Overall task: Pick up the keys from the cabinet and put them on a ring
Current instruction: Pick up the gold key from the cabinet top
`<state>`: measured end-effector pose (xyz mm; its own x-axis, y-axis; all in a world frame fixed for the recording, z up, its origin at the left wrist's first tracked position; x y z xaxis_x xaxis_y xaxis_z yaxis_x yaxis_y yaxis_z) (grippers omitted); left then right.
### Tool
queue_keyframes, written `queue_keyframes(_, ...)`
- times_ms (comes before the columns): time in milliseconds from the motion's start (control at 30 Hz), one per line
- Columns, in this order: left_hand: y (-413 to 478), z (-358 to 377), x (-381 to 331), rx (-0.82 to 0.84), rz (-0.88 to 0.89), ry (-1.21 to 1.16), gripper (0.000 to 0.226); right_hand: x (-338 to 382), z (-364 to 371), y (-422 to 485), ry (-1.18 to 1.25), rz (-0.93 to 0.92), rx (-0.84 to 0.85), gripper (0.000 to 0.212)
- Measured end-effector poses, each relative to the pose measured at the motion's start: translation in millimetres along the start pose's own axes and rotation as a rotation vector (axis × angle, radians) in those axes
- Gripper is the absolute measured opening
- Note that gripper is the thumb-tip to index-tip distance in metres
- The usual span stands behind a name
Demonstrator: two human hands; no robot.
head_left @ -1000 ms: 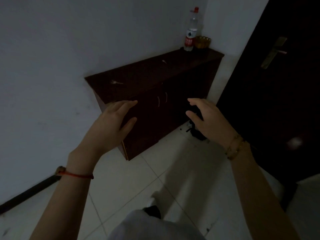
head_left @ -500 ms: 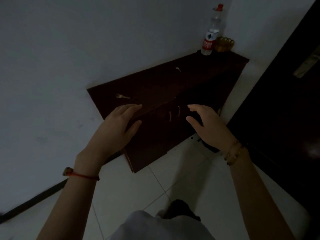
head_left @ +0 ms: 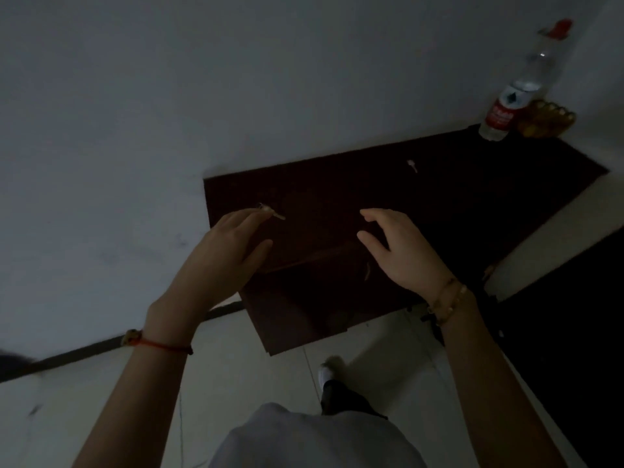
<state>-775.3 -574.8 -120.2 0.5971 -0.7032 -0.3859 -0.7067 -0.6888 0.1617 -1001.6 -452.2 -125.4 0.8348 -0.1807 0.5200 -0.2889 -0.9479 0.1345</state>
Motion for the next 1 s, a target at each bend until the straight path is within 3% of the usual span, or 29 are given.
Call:
queue_keyframes(400, 75.3, 18.9, -0.9, -0.112, -0.264, 0.009, 0.050, -40.8, -13.5, 141.6, 0.002, -0.254, 0.137, 0.044)
queue_keyframes(733, 76.4, 32.7, 17.2, -0.127, -0.432, 0.010, 0.048, -37.6, 21.4, 180.4, 0.034, -0.390, 0.259, 0.042)
queue_keyframes(1000, 88.0, 48.8, 50.5, -0.122, -0.453, 0.003, 0.042, -26.2, 59.3, 211.2, 0.028, -0.410, 0.313, 0.039)
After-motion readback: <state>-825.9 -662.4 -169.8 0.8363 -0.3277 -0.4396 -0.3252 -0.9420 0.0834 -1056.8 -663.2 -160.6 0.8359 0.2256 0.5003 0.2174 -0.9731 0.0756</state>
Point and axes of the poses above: each hand's wrist, its own y-axis towards the middle knuckle, its own z-axis out of the palm, x = y × z, the point moved 4 cm from there along y, towards the middle knuckle, and after that the axes turned 4 degrees about -z, right-handed, at the moved point
